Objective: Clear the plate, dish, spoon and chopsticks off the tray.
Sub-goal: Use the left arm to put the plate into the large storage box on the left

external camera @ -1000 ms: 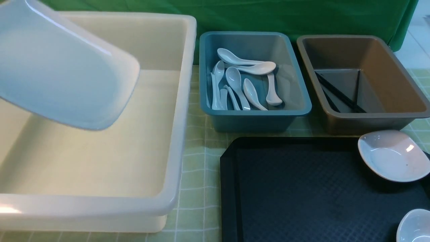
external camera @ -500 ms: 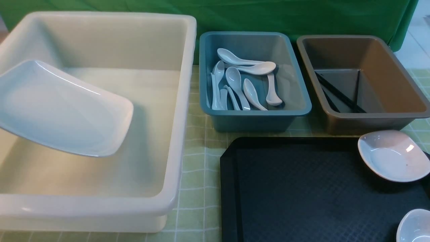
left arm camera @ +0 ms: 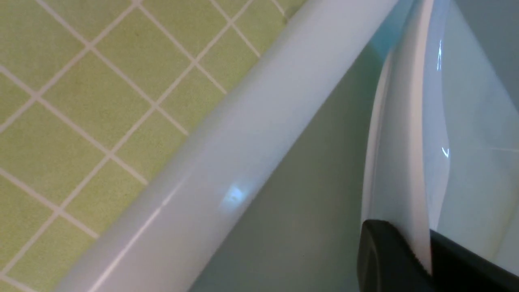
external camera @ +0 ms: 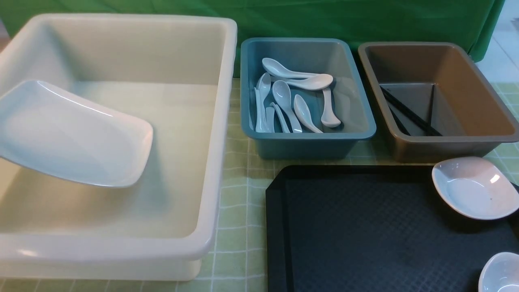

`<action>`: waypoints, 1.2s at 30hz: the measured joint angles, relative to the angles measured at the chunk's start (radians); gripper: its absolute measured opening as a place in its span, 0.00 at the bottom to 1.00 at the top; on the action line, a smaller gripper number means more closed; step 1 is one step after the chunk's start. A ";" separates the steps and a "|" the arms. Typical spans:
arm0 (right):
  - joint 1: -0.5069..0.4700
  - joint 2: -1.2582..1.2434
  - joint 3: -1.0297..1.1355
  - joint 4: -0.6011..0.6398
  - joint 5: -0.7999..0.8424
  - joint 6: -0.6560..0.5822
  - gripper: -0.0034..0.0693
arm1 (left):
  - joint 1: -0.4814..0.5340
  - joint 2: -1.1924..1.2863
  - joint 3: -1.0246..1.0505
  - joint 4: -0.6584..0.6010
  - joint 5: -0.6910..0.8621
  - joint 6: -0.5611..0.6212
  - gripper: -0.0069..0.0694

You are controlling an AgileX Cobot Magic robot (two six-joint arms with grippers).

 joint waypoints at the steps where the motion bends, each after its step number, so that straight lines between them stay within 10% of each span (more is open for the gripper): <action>1: 0.000 0.000 0.000 0.000 -0.001 0.000 0.29 | -0.001 0.008 0.000 0.000 0.000 0.002 0.10; 19: 0.000 0.000 0.000 -0.001 -0.010 0.000 0.31 | -0.012 0.054 0.000 0.039 -0.065 0.008 0.13; 36: 0.000 0.000 0.000 -0.001 -0.012 0.017 0.31 | -0.012 0.053 -0.011 0.087 -0.010 0.030 0.53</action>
